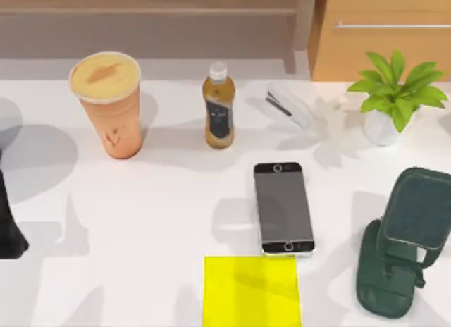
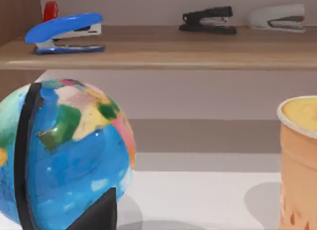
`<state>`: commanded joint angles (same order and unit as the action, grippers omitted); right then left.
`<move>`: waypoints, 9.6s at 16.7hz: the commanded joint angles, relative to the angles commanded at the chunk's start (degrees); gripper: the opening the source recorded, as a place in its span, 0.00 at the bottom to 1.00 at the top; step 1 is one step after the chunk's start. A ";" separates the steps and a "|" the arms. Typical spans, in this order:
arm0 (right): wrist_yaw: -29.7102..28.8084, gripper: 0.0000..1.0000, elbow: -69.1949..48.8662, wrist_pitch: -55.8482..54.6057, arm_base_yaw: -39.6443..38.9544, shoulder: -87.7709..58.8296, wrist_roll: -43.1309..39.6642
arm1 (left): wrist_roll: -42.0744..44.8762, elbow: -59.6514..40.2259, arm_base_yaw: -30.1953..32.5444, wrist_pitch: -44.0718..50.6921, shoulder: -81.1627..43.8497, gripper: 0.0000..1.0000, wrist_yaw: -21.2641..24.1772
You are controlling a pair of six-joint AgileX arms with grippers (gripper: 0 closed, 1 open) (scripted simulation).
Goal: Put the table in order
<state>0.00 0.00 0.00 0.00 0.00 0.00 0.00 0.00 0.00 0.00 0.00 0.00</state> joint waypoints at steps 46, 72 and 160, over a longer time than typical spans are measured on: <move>-0.30 1.00 -54.58 40.20 9.71 -104.35 -33.82 | 0.00 0.00 0.00 0.00 0.00 1.00 0.00; 0.38 0.00 -54.89 41.09 9.54 -103.18 -33.30 | 0.00 0.00 0.00 0.00 0.00 1.00 0.00; 0.90 1.00 -81.23 53.66 -52.91 -112.88 -103.95 | 0.00 0.00 0.00 0.00 0.00 1.00 0.00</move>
<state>0.90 -81.23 53.66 -52.91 -112.88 -103.95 0.00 0.00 0.00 0.00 0.00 0.00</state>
